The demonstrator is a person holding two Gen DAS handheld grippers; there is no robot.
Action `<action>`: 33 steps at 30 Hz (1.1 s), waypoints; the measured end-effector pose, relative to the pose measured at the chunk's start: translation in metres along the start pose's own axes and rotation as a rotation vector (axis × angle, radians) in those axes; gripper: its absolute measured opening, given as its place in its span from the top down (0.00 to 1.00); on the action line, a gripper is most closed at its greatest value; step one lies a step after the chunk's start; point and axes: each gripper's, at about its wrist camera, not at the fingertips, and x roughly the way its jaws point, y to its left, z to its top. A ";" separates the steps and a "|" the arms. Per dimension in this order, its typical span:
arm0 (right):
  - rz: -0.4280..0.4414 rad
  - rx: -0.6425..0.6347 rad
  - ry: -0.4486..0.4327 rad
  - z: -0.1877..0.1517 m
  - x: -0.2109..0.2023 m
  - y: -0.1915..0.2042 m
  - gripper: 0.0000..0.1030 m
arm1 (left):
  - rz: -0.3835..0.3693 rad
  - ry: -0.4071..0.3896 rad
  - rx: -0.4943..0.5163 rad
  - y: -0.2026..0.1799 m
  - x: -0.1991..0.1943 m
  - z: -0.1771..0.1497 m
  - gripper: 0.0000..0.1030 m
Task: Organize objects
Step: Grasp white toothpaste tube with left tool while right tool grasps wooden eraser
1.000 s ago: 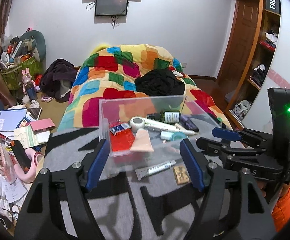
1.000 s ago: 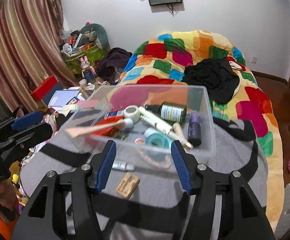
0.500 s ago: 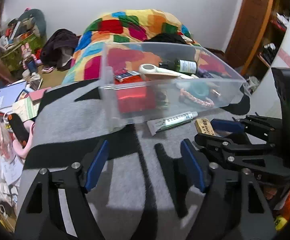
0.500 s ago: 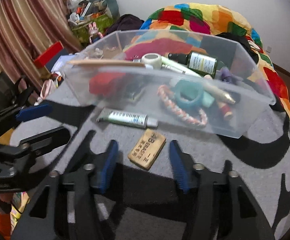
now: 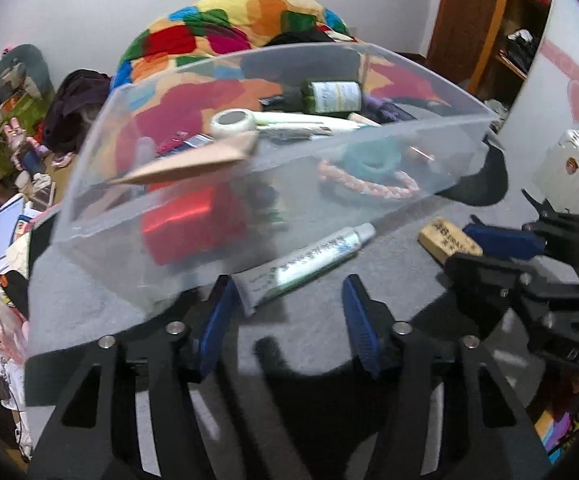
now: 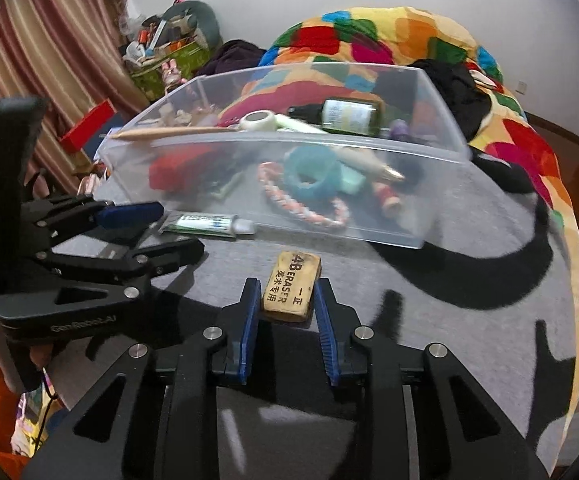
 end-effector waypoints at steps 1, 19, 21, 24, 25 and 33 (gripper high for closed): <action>-0.002 0.007 -0.005 0.000 -0.002 -0.002 0.76 | -0.012 -0.001 0.008 -0.002 -0.001 0.000 0.55; -0.038 -0.004 -0.015 -0.005 -0.016 -0.016 0.77 | -0.084 0.010 0.143 -0.038 -0.002 0.016 0.66; -0.047 0.002 -0.014 -0.004 -0.015 -0.017 0.74 | -0.075 0.024 0.159 -0.043 0.008 0.020 0.65; -0.074 0.008 -0.001 -0.005 -0.008 -0.020 0.71 | -0.079 0.025 0.137 -0.043 0.017 0.024 0.65; -0.074 0.011 0.005 -0.006 -0.006 -0.021 0.71 | -0.085 0.026 0.124 -0.042 0.018 0.025 0.65; -0.076 -0.013 -0.024 -0.012 -0.005 -0.016 0.79 | -0.080 -0.001 0.107 -0.044 0.009 0.011 0.82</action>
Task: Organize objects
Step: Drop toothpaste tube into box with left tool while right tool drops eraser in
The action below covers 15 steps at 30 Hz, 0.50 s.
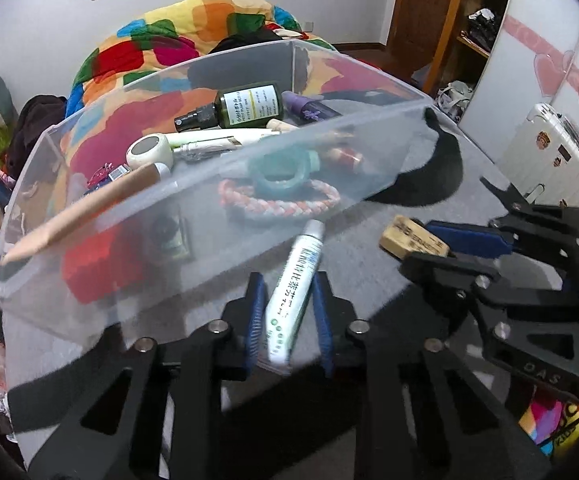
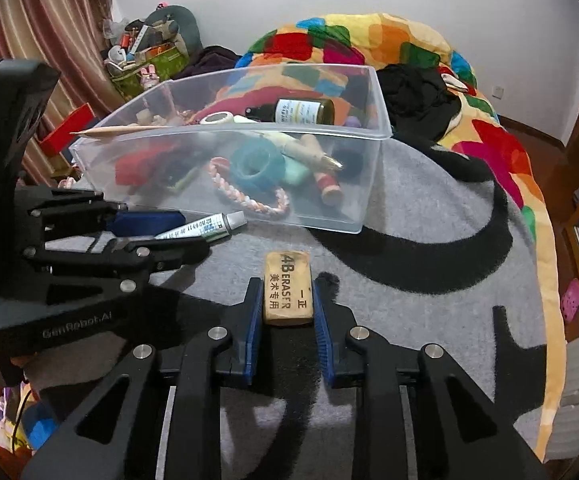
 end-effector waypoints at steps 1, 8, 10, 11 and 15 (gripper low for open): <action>0.004 0.002 -0.003 0.000 -0.001 0.000 0.79 | 0.001 -0.003 0.000 -0.003 -0.003 -0.003 0.84; 0.044 0.021 -0.044 0.004 -0.016 0.002 0.79 | 0.010 -0.051 -0.059 -0.006 -0.023 -0.020 0.84; 0.056 0.026 -0.058 0.007 -0.021 0.002 0.79 | 0.017 -0.079 -0.079 -0.006 -0.033 -0.024 0.84; 0.060 0.027 -0.067 0.009 -0.025 0.002 0.79 | 0.017 -0.091 -0.087 -0.006 -0.037 -0.025 0.84; 0.067 0.029 -0.096 0.013 -0.035 0.004 0.79 | 0.006 -0.139 -0.111 -0.005 -0.055 -0.021 0.84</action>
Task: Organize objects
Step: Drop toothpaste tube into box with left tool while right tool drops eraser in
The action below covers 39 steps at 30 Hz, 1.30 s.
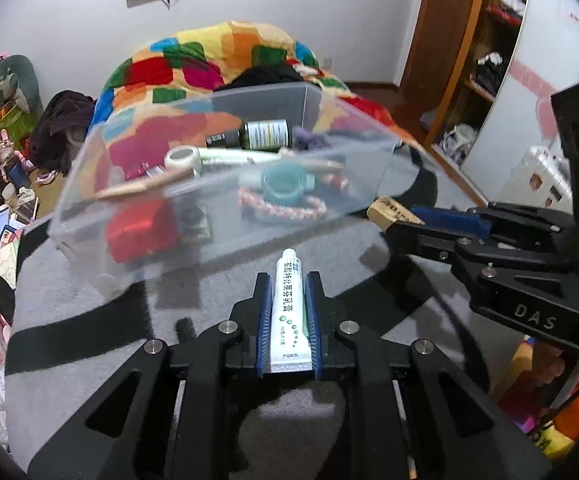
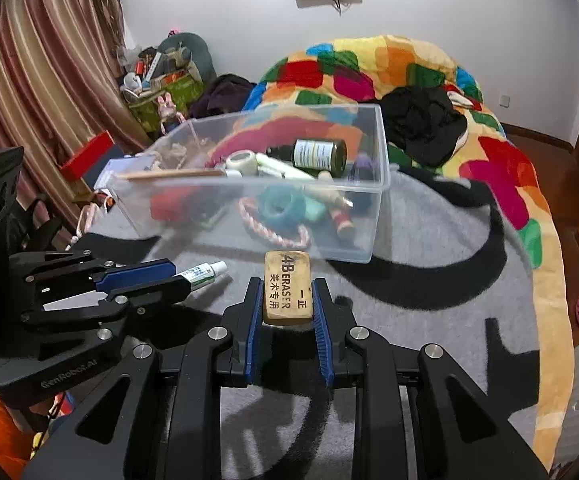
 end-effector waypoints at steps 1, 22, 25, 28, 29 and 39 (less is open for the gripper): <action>0.001 0.001 -0.007 0.002 -0.003 0.000 0.79 | 0.002 -0.012 0.000 0.000 -0.004 0.002 0.84; -0.054 -0.026 -0.066 0.061 0.006 0.003 0.79 | 0.048 -0.130 -0.060 0.021 -0.020 0.063 0.84; -0.061 -0.027 -0.042 0.067 0.019 0.002 0.79 | 0.052 -0.103 -0.070 0.024 -0.006 0.069 0.84; -0.072 -0.029 -0.016 0.071 0.032 0.001 0.79 | 0.049 -0.077 -0.083 0.029 0.007 0.075 0.84; -0.072 -0.029 -0.003 0.071 0.037 0.001 0.79 | 0.045 -0.068 -0.086 0.030 0.010 0.076 0.84; -0.046 -0.021 0.024 0.071 0.036 0.000 0.76 | 0.033 -0.080 -0.077 0.028 0.004 0.072 0.78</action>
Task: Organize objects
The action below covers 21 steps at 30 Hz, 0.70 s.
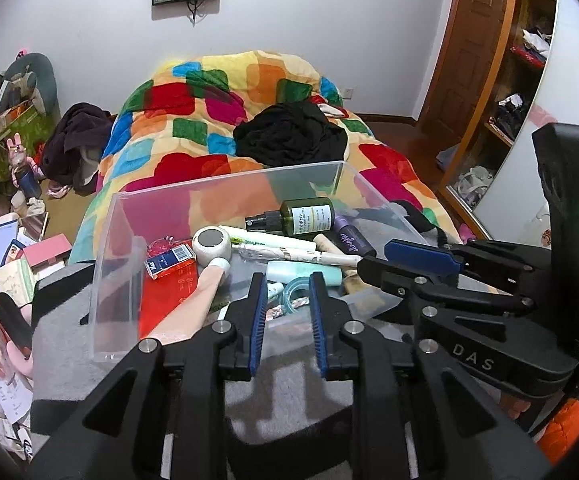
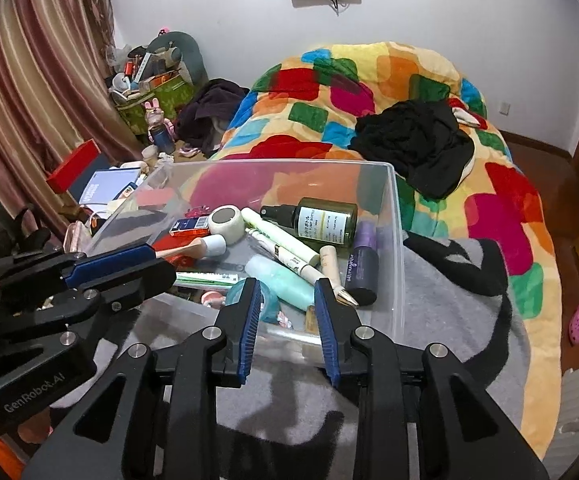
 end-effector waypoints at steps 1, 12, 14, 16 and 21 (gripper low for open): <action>-0.001 -0.004 -0.003 -0.001 -0.002 0.001 0.76 | -0.002 -0.006 0.000 0.000 -0.003 -0.001 0.78; 0.003 -0.015 -0.083 -0.013 -0.041 0.009 0.54 | 0.021 -0.123 -0.008 0.000 -0.047 -0.016 0.38; 0.003 -0.008 -0.109 -0.016 -0.051 0.008 0.48 | 0.026 -0.137 -0.010 0.002 -0.054 -0.020 0.32; 0.007 -0.004 -0.126 -0.019 -0.058 0.009 0.41 | 0.036 -0.151 -0.013 0.004 -0.060 -0.026 0.28; -0.006 -0.015 -0.161 -0.028 -0.069 0.015 0.25 | 0.059 -0.171 -0.020 0.006 -0.069 -0.039 0.15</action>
